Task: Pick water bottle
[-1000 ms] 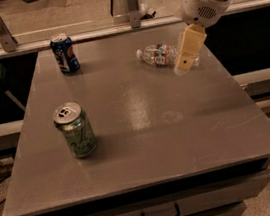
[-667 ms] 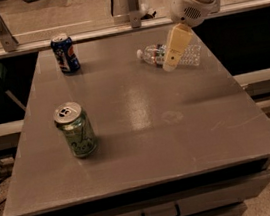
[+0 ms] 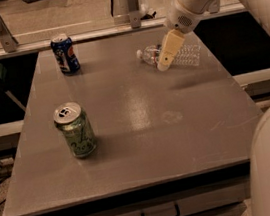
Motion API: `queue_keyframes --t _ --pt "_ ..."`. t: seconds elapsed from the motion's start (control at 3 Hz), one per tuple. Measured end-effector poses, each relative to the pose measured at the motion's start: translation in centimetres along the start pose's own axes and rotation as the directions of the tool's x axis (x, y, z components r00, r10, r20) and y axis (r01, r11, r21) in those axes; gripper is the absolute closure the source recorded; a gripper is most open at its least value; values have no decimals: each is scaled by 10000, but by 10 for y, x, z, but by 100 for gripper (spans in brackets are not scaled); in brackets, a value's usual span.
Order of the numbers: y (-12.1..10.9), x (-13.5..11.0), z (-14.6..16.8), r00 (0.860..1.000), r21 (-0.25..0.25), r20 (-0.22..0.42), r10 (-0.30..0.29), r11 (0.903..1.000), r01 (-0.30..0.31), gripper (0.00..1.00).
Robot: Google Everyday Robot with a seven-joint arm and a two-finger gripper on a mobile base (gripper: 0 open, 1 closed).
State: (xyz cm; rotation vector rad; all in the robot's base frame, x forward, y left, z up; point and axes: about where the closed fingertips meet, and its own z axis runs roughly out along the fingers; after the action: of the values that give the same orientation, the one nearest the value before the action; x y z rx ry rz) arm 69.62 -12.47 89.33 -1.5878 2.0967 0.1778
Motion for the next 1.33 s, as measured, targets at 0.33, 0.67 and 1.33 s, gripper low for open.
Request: queue_keyframes --t 0.33,0.67,1.33 --pt "-7 10 22 9995 -259 -119 299 9992 -302 0" --pt "-9 24 38 9977 -461 -364 572 9972 -588 18" --pt "-8 31 34 9966 -510 -216 800 9954 -810 65"
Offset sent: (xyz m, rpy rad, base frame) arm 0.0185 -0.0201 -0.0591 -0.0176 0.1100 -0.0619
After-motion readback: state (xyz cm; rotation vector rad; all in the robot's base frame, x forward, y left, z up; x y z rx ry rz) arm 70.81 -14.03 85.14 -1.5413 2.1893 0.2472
